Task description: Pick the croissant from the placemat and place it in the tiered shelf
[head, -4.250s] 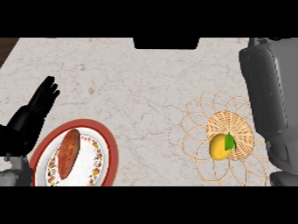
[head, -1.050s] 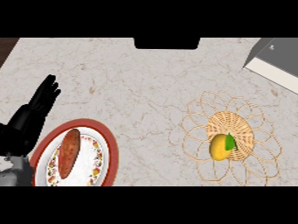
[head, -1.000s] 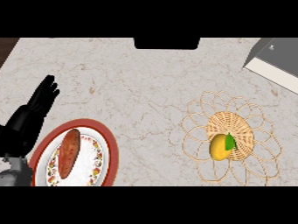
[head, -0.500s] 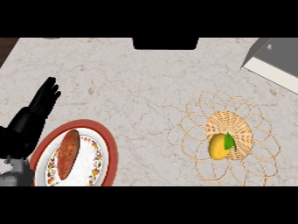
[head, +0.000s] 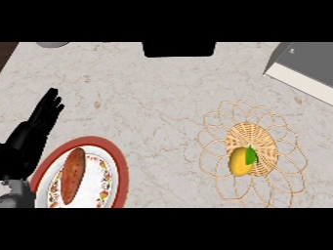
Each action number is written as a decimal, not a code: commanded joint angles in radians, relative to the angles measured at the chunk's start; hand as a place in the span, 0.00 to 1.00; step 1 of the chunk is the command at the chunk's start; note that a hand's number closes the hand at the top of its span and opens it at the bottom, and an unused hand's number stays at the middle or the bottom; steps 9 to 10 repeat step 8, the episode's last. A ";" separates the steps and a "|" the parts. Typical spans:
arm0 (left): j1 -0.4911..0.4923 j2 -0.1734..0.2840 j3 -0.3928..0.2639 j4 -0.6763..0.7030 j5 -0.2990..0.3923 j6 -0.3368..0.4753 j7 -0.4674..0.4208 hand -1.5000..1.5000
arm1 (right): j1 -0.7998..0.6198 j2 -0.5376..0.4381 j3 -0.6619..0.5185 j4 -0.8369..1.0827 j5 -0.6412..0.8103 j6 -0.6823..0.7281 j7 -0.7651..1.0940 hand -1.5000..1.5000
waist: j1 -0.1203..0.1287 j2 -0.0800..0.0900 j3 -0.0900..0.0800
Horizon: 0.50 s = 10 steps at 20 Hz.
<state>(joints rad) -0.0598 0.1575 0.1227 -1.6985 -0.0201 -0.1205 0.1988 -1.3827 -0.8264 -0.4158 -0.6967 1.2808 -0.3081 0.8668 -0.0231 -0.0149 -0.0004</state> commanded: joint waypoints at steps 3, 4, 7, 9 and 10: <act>0.063 0.025 0.034 -0.027 0.025 -0.024 -0.017 0.50 | 0.080 -0.037 -0.124 -0.236 -0.140 0.069 0.076 0.00 | -0.035 -0.018 0.001; 0.018 0.012 0.041 0.021 0.020 0.000 -0.015 0.50 | 0.125 -0.035 -0.152 -0.283 -0.177 0.070 0.062 0.00 | -0.045 -0.011 0.001; 0.046 0.010 0.040 -0.014 0.010 0.007 -0.019 0.50 | 0.197 -0.050 -0.204 -0.436 -0.264 0.175 0.049 0.00 | -0.055 -0.017 0.002; 0.024 0.022 0.052 -0.004 0.028 -0.001 0.015 0.50 | 0.220 -0.032 -0.209 -0.503 -0.277 0.199 0.078 0.00 | -0.054 -0.014 0.001; 0.024 0.022 0.052 -0.004 0.028 -0.001 0.015 0.50 | 0.220 -0.032 -0.209 -0.503 -0.277 0.199 0.078 0.00 | -0.054 -0.014 0.001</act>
